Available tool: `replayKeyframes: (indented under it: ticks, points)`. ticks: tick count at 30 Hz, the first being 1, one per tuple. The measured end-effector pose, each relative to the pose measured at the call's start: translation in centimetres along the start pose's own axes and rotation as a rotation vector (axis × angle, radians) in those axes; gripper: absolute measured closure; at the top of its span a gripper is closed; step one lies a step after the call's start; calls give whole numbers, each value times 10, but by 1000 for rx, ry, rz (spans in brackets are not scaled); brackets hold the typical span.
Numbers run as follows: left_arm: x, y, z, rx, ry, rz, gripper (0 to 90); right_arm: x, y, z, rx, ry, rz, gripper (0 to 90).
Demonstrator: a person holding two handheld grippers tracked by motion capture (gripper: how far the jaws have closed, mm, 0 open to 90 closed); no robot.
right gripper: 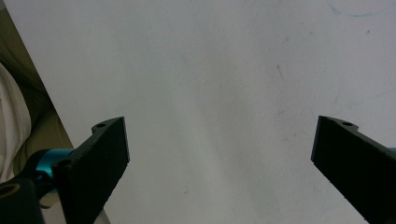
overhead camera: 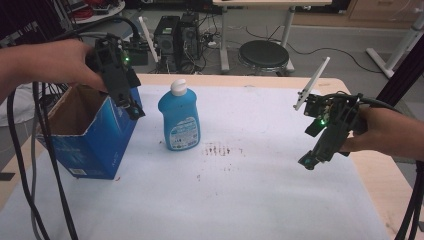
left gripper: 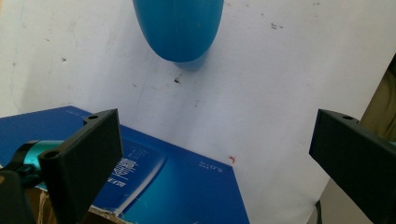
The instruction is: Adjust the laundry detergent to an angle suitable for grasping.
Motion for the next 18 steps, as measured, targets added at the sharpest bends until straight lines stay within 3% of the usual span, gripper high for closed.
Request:
replayKeyframes:
  ticks: [18]
  points:
    - [-9, 1, -4, -7, -27, -16, 27, -2, -4, -1, -5, -22, -1, 33]
Point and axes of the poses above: each handheld gripper's, and its own axes: z roughly forward along the jaws, x roughly out of its underside, y roughly to its left, the point moved 7 cm from there along z, roughly forward along the jaws, and after that the axes turned 2 degrees about y, right-handed, at the moved point
